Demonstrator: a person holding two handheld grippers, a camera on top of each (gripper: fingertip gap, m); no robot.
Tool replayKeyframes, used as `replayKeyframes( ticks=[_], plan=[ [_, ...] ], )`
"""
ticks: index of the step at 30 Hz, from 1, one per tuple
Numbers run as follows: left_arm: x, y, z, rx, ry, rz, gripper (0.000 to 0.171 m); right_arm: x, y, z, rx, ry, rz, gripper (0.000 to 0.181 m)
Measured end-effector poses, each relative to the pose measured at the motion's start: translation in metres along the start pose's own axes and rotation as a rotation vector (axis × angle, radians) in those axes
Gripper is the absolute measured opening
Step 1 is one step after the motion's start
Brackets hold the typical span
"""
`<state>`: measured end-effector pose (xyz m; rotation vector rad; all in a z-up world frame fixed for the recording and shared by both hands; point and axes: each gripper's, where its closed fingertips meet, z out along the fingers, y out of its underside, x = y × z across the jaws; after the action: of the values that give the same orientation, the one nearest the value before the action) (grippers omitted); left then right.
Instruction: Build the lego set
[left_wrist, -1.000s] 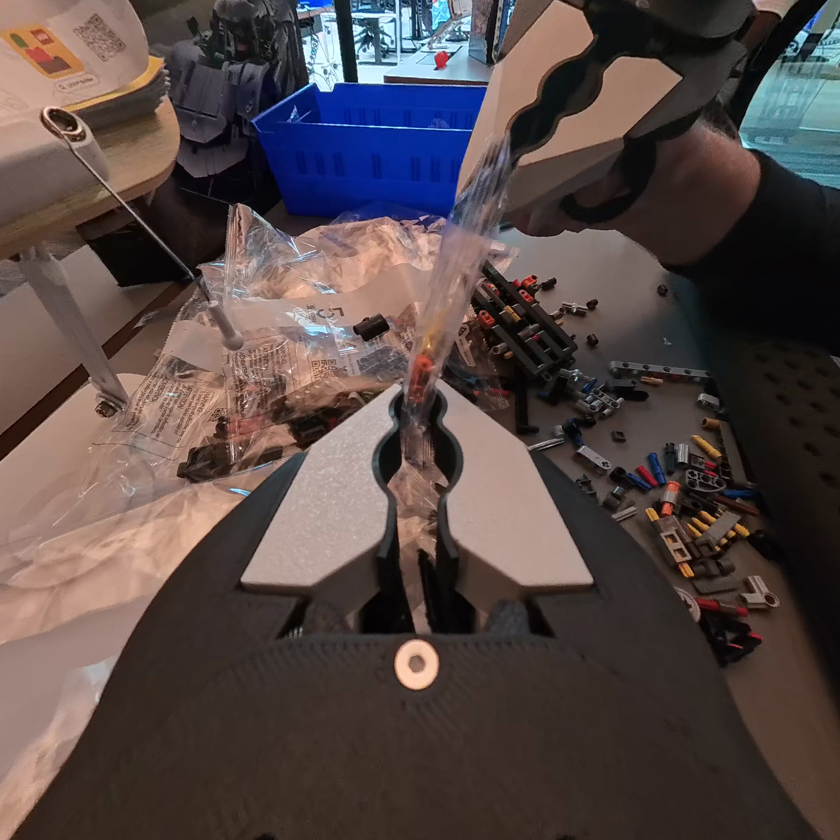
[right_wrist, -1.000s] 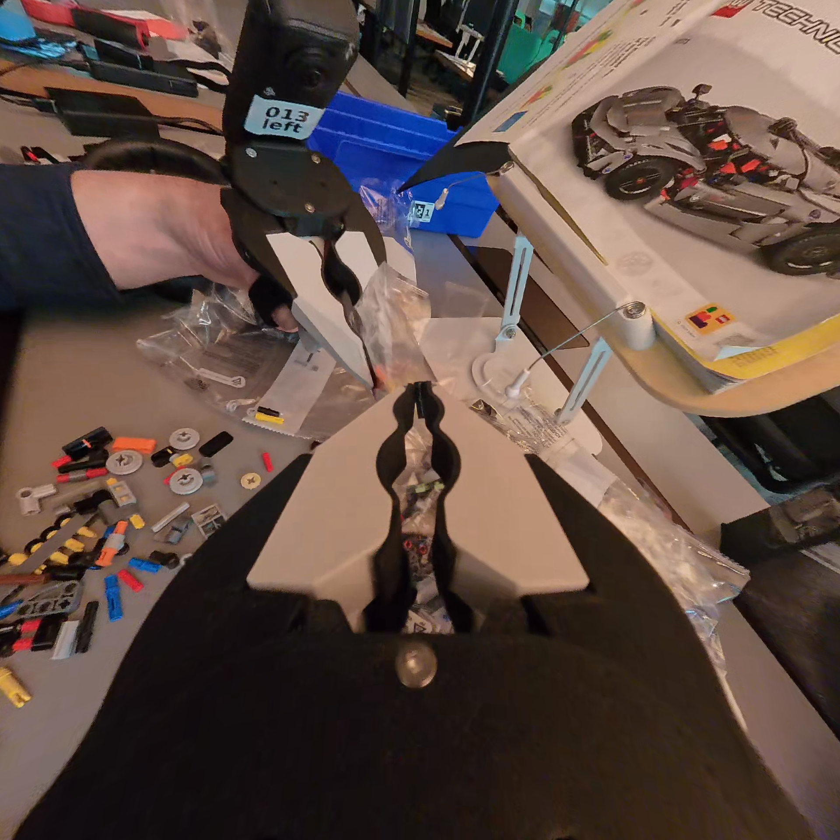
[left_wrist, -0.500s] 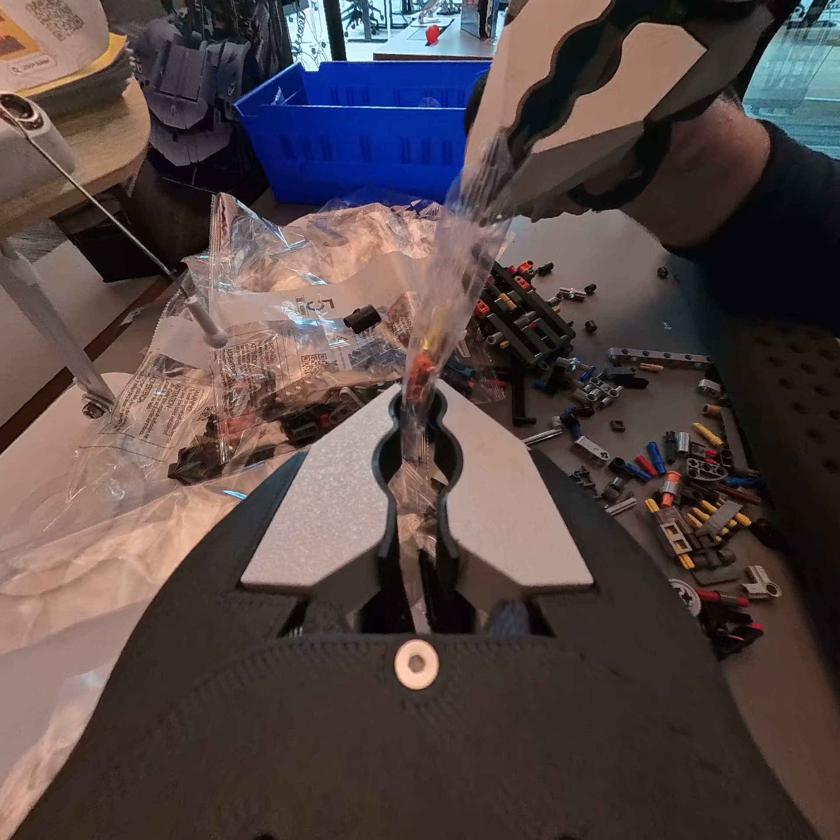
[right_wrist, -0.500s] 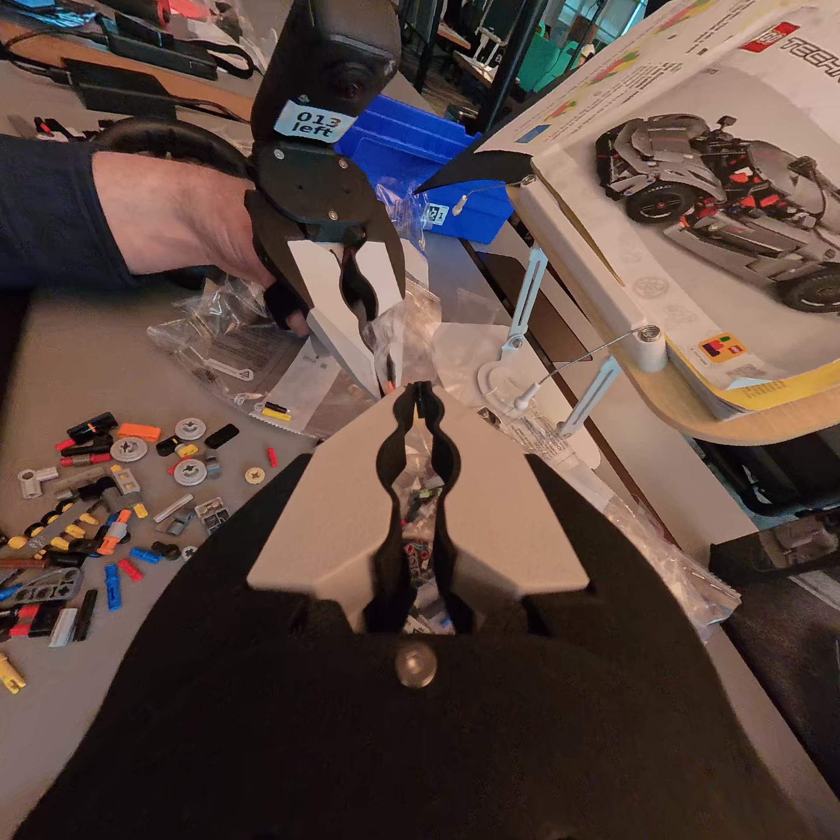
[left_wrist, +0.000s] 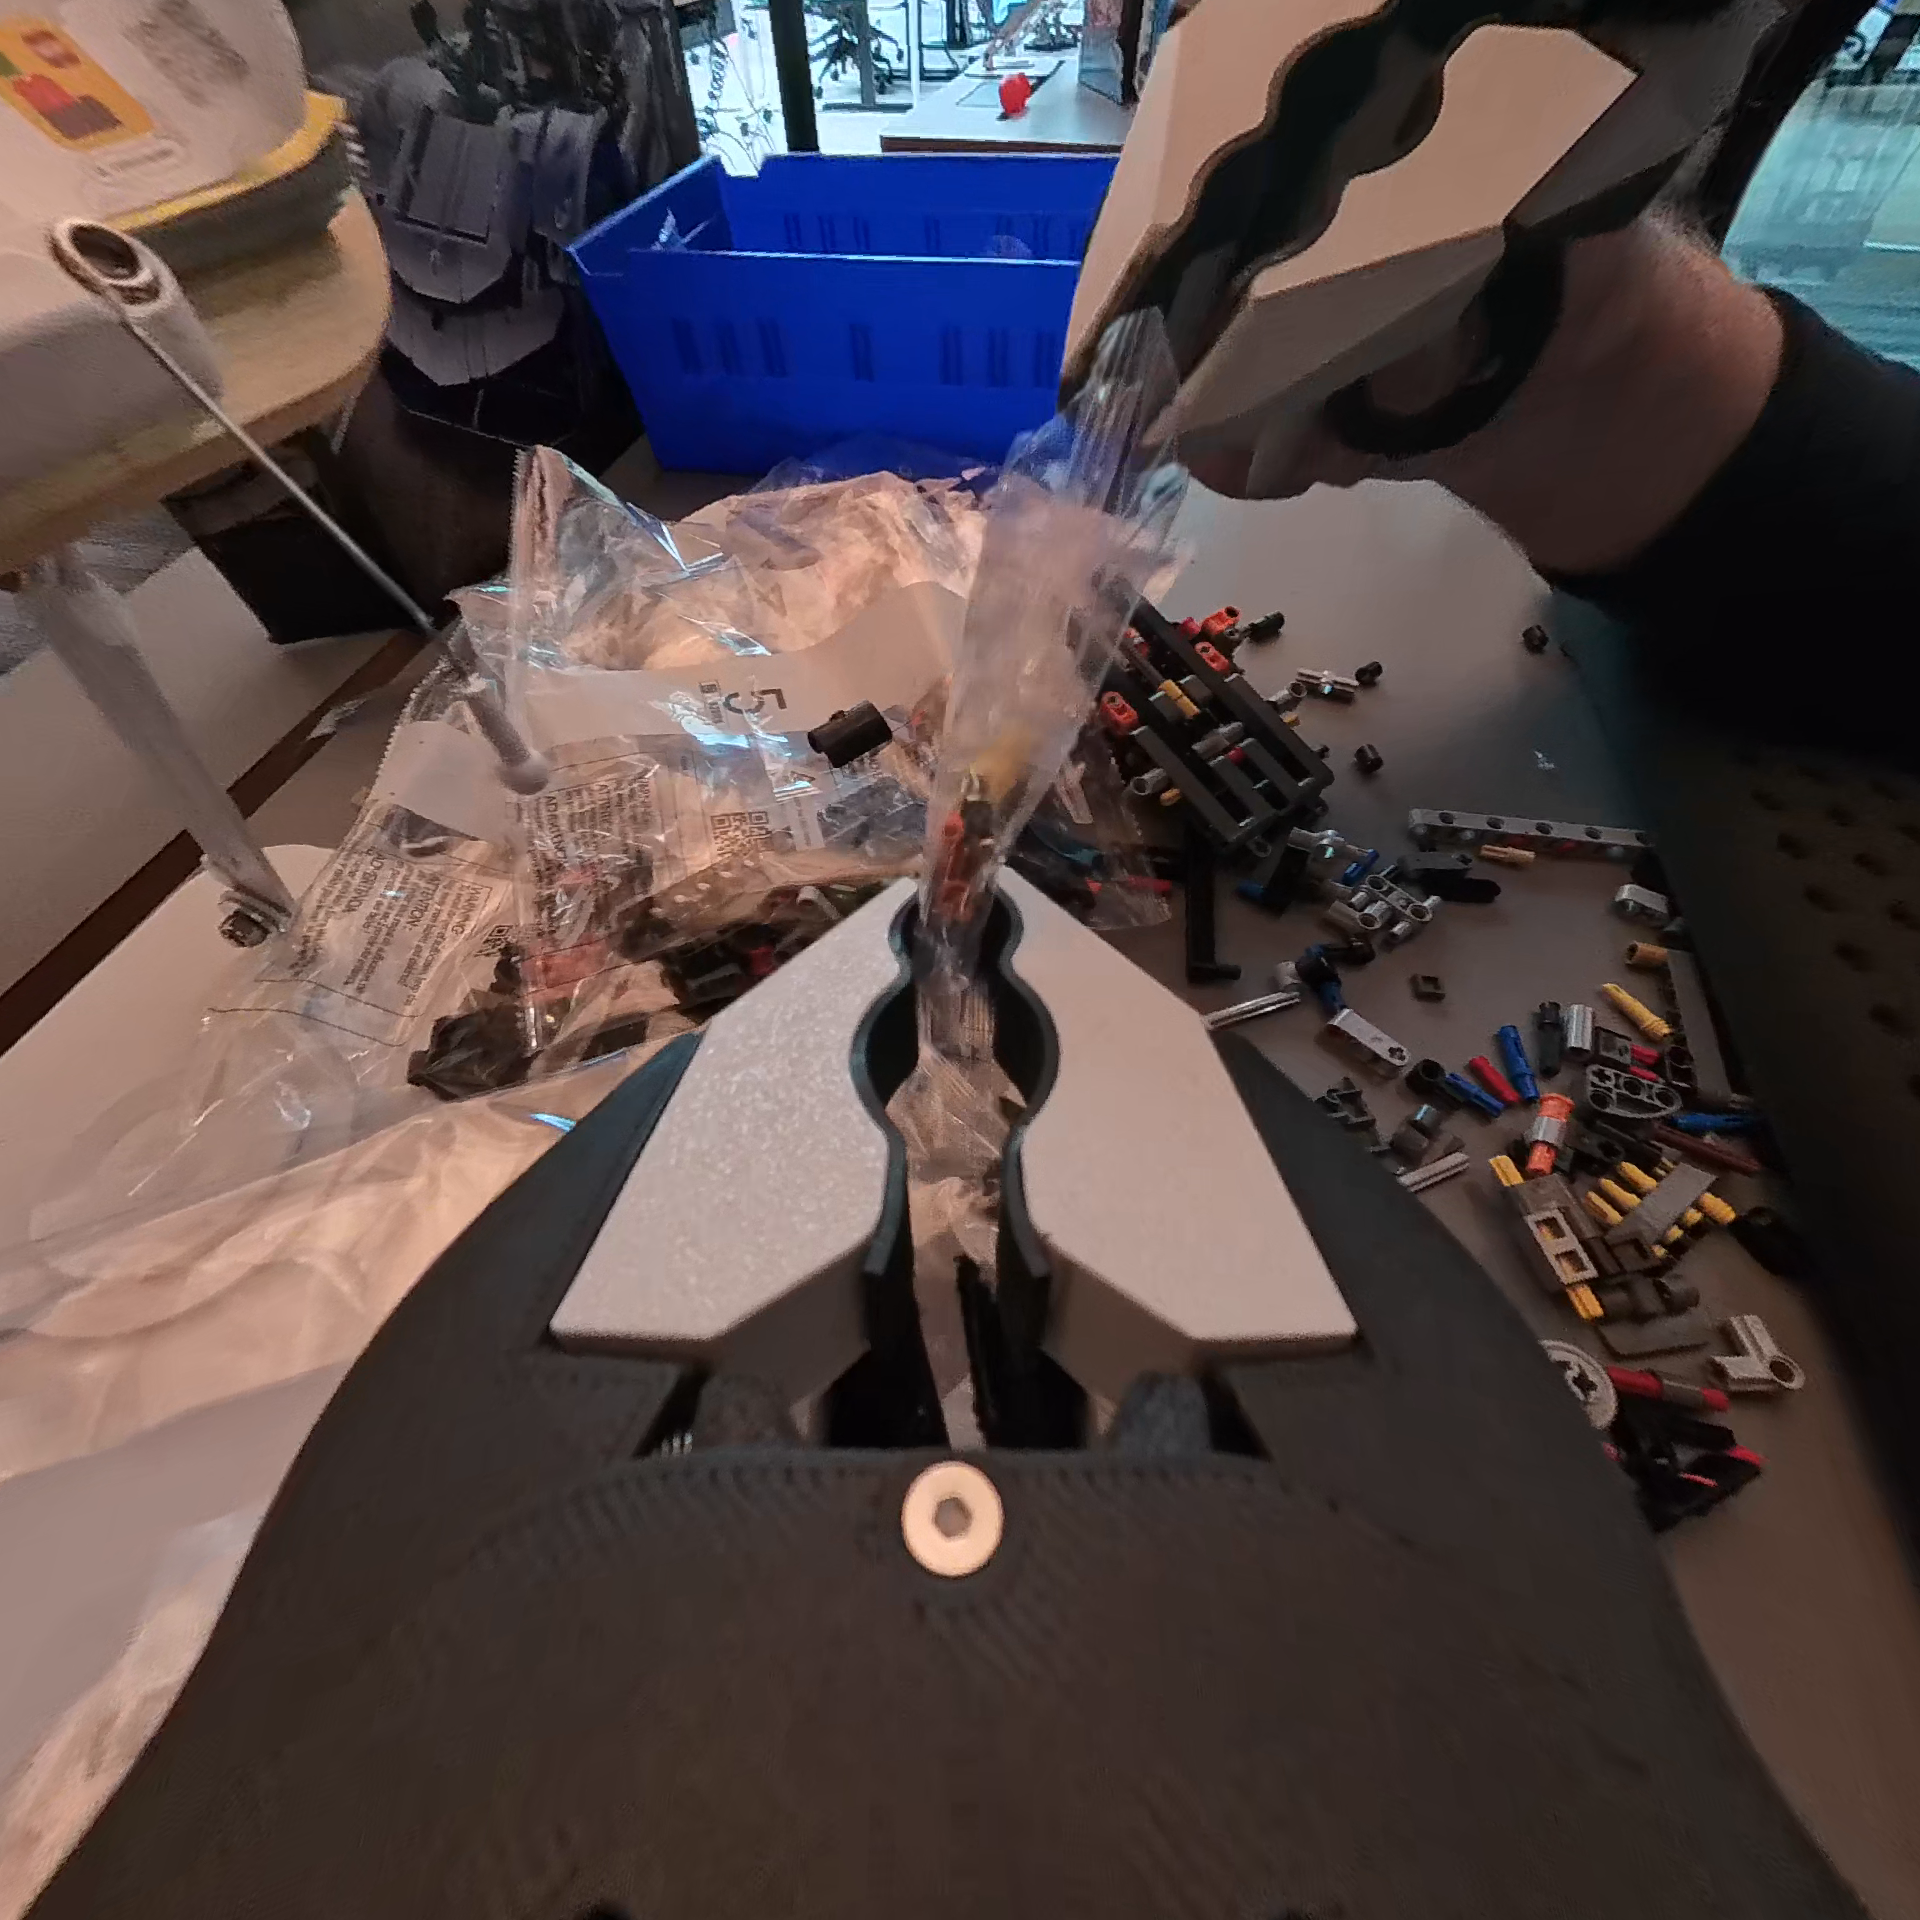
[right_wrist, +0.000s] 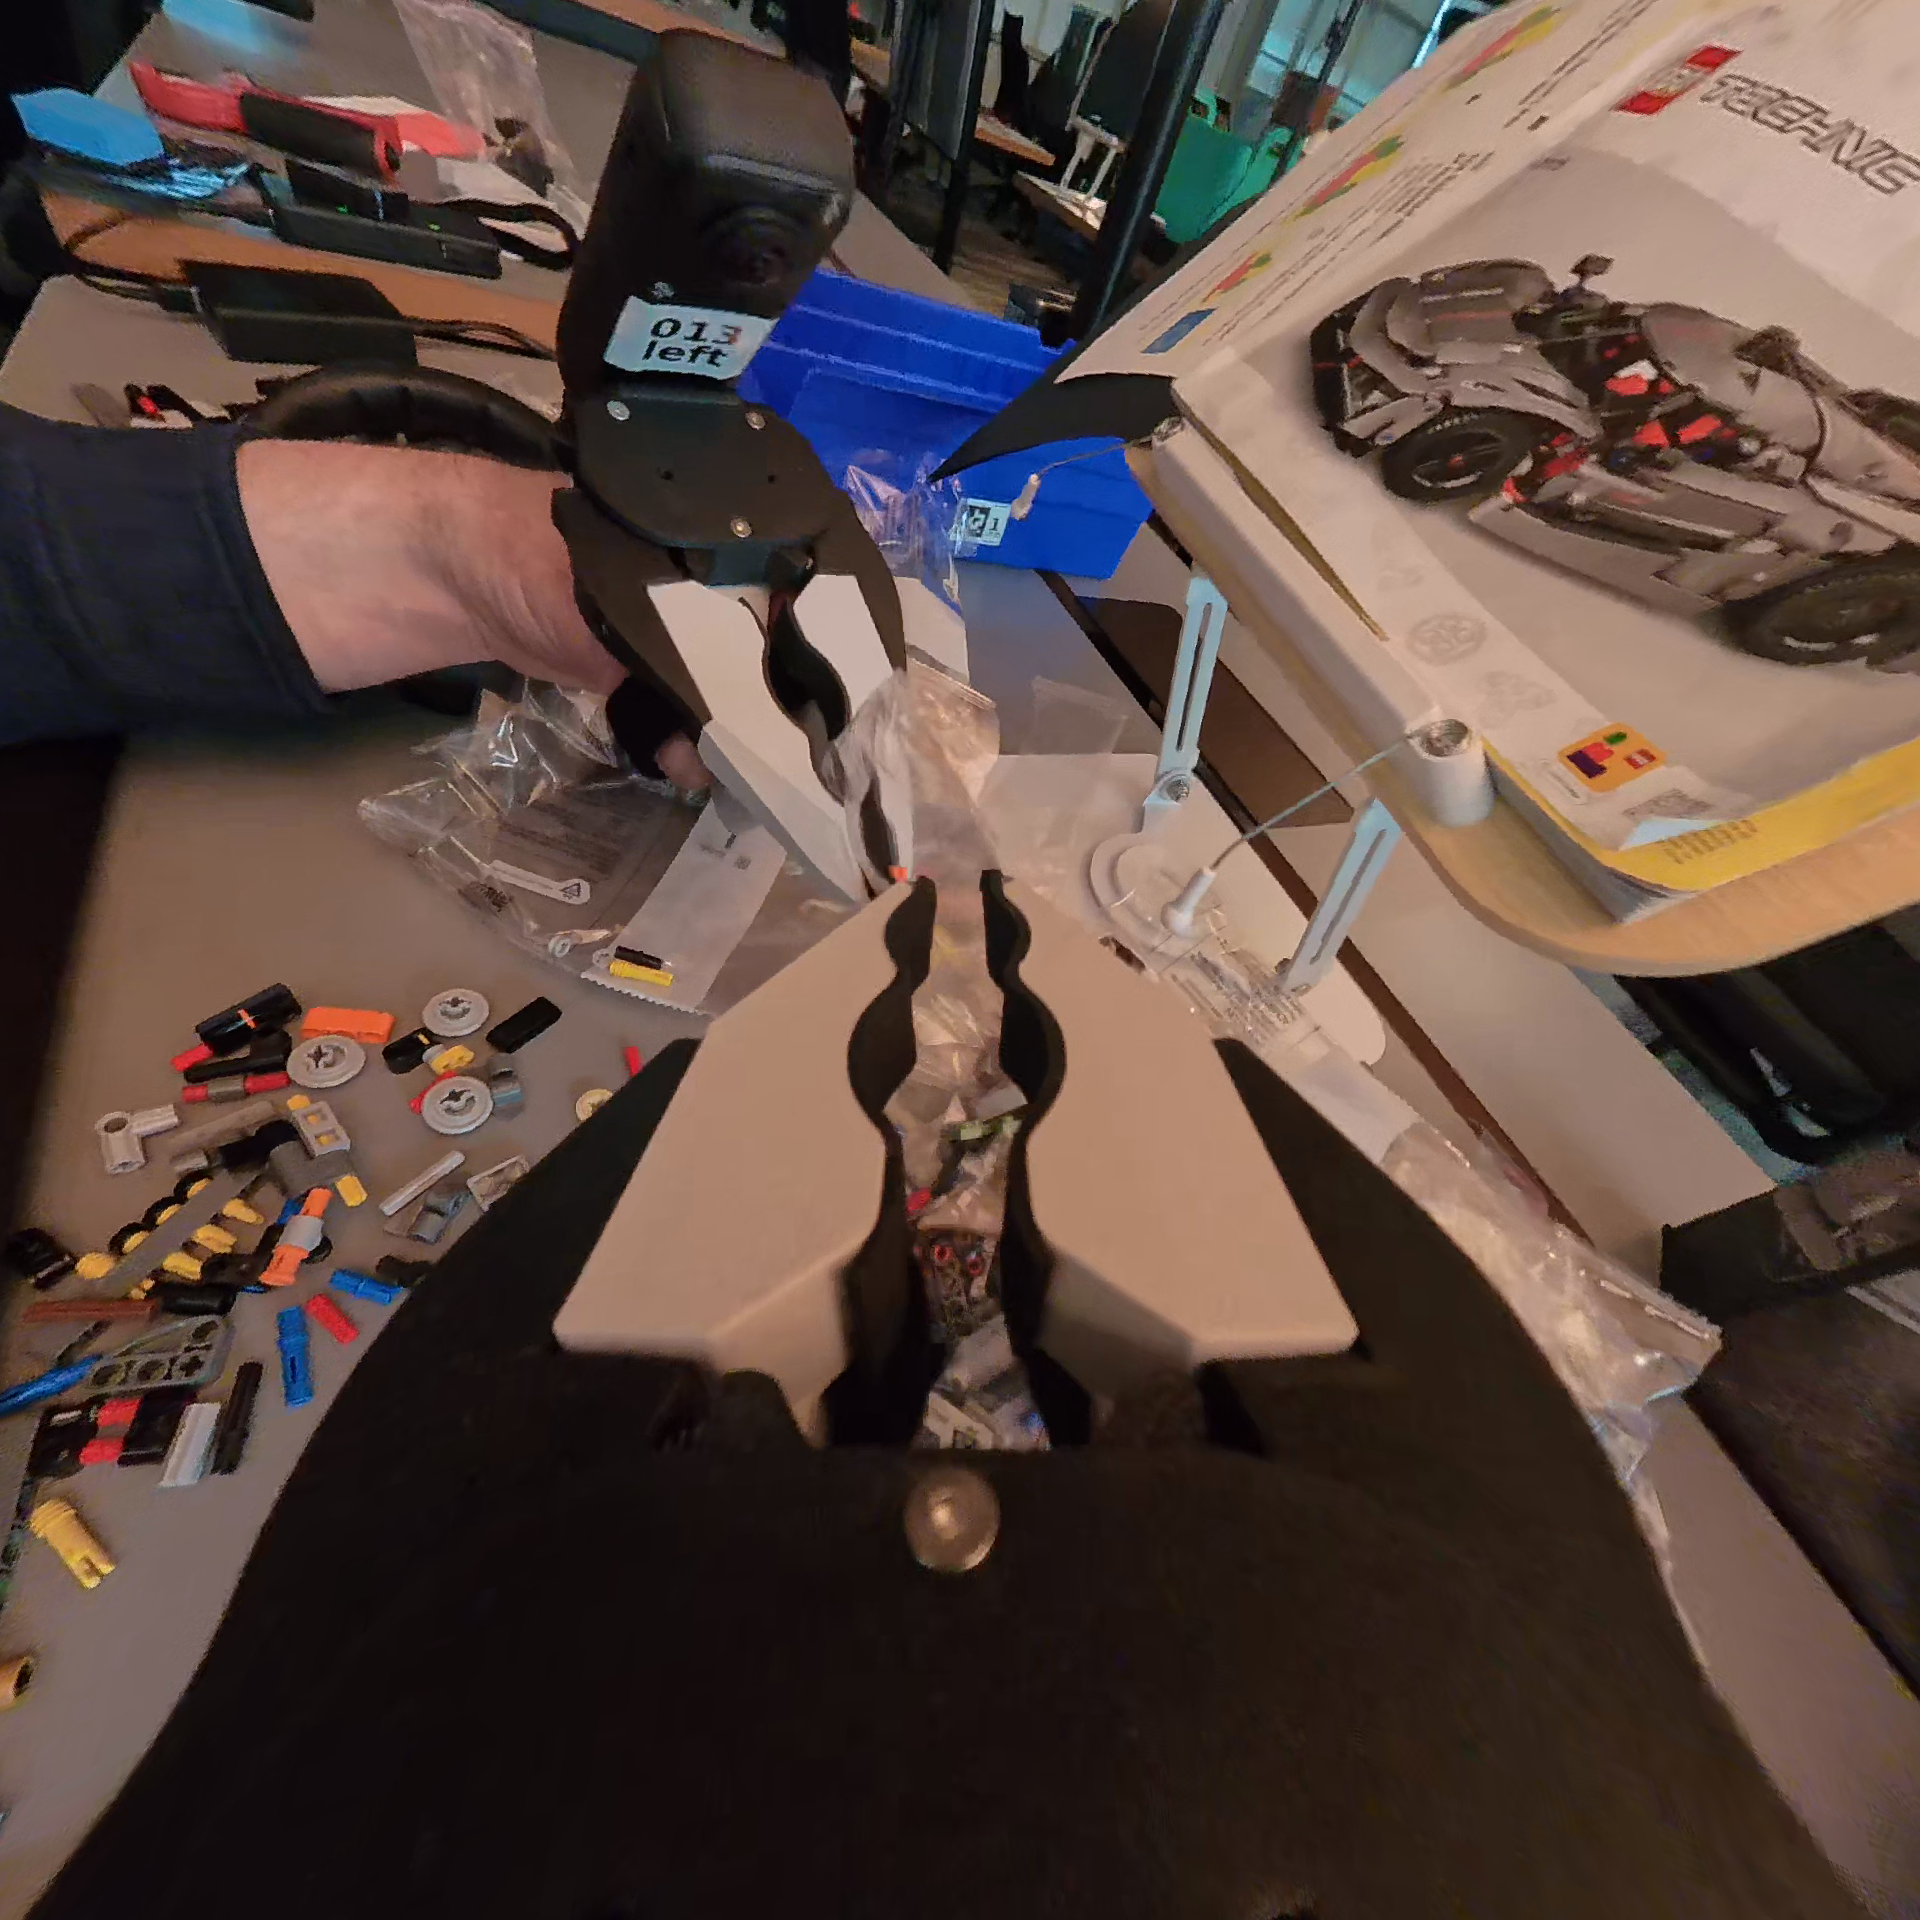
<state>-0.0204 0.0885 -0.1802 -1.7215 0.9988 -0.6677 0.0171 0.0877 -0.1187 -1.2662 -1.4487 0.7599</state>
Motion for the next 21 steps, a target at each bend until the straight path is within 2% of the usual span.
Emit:
replayKeyframes(
  ticks=[4,8,10,14,21],
  plan=[
    [-0.011,-0.002,-0.005,0.016,-0.050,-0.028,0.005,-0.015,0.018,0.008,-0.072,-0.100,0.020,0.003],
    [-0.018,-0.004,-0.008,0.035,-0.080,-0.043,0.005,-0.048,0.052,0.034,-0.240,-0.226,-0.003,0.004],
    [-0.021,-0.007,-0.010,0.048,-0.095,-0.043,0.005,-0.064,0.068,0.047,-0.322,-0.280,-0.004,0.012],
    [-0.021,-0.010,-0.012,0.062,-0.094,-0.042,0.005,-0.074,0.101,0.059,-0.483,-0.283,-0.057,0.014],
    [-0.017,-0.008,-0.009,0.051,-0.080,-0.032,0.005,-0.082,0.123,0.070,-0.576,-0.289,-0.090,0.011]
  ],
)
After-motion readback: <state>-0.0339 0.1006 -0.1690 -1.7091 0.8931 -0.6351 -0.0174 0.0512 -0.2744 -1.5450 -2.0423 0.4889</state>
